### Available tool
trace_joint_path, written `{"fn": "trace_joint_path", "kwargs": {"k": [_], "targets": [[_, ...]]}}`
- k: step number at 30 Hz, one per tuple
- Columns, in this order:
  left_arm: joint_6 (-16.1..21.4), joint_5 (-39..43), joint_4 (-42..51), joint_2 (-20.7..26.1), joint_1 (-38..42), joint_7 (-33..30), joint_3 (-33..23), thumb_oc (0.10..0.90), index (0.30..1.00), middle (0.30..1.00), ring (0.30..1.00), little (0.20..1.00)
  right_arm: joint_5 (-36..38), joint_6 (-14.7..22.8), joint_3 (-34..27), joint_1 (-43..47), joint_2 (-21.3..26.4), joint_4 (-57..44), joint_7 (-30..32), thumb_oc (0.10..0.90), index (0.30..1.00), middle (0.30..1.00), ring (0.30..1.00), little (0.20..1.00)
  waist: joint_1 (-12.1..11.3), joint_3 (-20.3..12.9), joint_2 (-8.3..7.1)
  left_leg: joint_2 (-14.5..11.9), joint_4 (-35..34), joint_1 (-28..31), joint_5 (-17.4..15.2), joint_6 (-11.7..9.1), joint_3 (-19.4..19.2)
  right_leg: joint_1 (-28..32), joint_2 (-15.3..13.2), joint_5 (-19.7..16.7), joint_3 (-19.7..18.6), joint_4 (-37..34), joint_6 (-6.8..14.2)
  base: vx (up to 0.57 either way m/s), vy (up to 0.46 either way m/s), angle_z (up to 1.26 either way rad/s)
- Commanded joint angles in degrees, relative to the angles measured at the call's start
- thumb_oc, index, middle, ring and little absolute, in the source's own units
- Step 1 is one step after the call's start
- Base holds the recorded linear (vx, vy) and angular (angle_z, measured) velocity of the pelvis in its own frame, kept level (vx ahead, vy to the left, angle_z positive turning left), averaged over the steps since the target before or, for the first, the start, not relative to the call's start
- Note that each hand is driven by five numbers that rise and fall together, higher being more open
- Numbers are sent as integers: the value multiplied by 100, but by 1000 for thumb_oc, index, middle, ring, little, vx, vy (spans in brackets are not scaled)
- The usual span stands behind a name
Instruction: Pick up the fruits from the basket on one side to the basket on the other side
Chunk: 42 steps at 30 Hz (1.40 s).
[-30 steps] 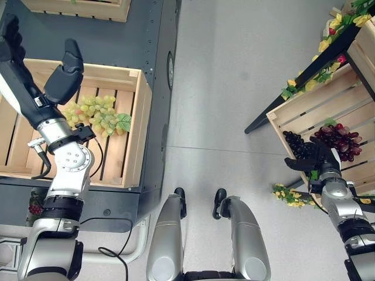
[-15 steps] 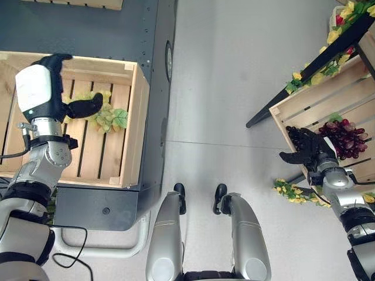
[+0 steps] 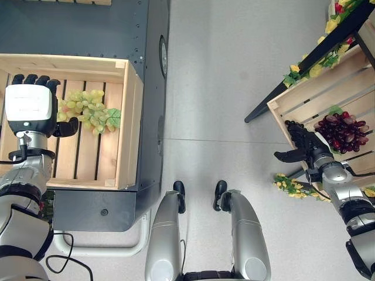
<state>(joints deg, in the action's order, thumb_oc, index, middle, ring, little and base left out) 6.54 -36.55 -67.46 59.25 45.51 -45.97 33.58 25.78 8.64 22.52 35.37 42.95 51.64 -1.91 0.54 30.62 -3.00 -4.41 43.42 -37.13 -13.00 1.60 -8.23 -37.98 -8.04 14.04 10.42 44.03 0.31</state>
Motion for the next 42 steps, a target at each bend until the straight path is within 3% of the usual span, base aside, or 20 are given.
{"fn": "trace_joint_path", "kwargs": {"k": [1, 5, 11, 15, 30, 42], "targets": [[-346, -390, -27, 643, 546, -670, 28, 800, 900, 900, 900, 900, 416, 572, -130, 359, 857, 20, -166, 800, 900, 900, 900, 900, -65, -82, 210, 40, -490, 412, -27, -16, -388, 405, -53, -229, 196, -419, -82, -9, 31, -2], [-376, -611, -103, 712, 527, -696, 145, 800, 900, 900, 900, 900, 491, 614, -92, 399, 901, 85, -286, 800, 900, 900, 900, 900, -73, -82, 246, 44, -517, 428, -39, -16, -401, 409, -56, -219, 183, -437, -72, -3, 16, 1], [234, -986, -64, 764, 645, -1119, 306, 800, 900, 900, 900, 900, 648, 596, -17, 514, 941, 156, -468, 800, 900, 900, 900, 900, -74, -82, 278, 59, -533, 387, -39, -7, -415, 362, -51, -231, 172, -457, -75, -2, 22, 1], [445, -1250, 123, 769, 730, -1220, 541, 800, 900, 900, 900, 900, 668, 621, -32, 483, 912, 123, -499, 800, 900, 900, 900, 900, -69, -82, 295, 56, -498, 288, -33, 5, -421, 266, -63, -269, 171, -440, -67, -9, 43, 1], [76, -1894, 417, 736, 1315, -651, 1537, 800, 900, 900, 900, 900, 1079, 665, 71, 555, 927, 58, -946, 800, 900, 900, 900, 900, -19, -82, 228, -10, -494, -177, 74, 88, -493, -185, -35, -486, 191, -492, -51, -23, 41, 1], [-641, -1821, 268, 757, 1460, 327, 1872, 800, 900, 900, 900, 900, 1408, 768, 244, 552, 931, -47, -1204, 800, 900, 900, 900, 900, -13, -82, 173, -59, -545, -266, 29, 42, -483, -266, -26, -500, 209, -555, 41, -4, 5, 0]]}}
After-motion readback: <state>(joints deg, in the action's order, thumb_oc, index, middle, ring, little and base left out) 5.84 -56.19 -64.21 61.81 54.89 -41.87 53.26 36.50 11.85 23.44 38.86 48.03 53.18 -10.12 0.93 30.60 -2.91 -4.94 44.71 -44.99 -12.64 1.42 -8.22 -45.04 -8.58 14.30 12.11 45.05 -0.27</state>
